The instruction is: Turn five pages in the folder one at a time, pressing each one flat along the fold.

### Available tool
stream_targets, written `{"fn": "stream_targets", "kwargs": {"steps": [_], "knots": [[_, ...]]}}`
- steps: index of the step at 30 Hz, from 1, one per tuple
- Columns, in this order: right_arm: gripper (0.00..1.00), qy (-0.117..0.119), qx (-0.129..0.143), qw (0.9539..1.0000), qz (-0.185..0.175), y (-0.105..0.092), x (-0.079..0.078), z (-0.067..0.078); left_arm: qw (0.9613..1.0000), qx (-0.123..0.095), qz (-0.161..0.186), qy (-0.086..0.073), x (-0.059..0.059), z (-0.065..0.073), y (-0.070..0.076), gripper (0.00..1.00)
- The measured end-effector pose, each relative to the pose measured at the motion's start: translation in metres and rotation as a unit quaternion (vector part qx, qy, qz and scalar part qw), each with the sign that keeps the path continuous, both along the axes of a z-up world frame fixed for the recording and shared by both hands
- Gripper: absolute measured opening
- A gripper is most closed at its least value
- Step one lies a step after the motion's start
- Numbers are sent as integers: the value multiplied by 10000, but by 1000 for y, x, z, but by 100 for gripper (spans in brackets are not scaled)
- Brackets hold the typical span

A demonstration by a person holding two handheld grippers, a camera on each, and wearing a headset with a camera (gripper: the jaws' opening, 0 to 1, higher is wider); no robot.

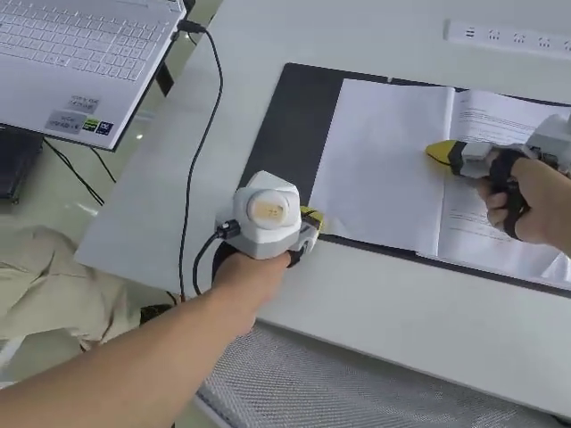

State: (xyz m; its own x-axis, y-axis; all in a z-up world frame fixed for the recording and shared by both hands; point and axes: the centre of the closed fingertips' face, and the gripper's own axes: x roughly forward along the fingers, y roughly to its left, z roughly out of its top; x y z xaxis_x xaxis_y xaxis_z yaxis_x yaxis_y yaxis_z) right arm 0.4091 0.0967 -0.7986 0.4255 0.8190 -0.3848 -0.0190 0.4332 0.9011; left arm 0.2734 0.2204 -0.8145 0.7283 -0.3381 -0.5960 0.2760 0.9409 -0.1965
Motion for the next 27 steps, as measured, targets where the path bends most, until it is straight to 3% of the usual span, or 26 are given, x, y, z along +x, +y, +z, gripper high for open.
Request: {"fn": "stream_targets", "kwargs": {"steps": [5, 11, 15, 16, 18, 27], "knots": [[0, 219, 318, 9991, -189, 1, 14, 1, 10000, 3, 13, 4, 1, -1, 0, 0], [0, 285, 301, 9988, -254, -5, 37, -6, 10000, -17, 4, 16, 2, -3, 1, 0], [0, 385, 327, 9981, -351, -12, 60, -16, 10000, -14, -2, 13, 2, -3, 1, 0], [0, 506, 496, 9963, -485, -12, 66, -15, 10000, -23, 5, 10, 2, -3, 1, 0], [0, 601, 569, 9946, -618, -14, 71, -16, 10000, -35, 13, 2, 3, -5, 1, 0], [0, 625, 831, 9879, -1149, -18, 100, -14, 10000, -17, -8, -18, 3, -6, 0, 0]]}}
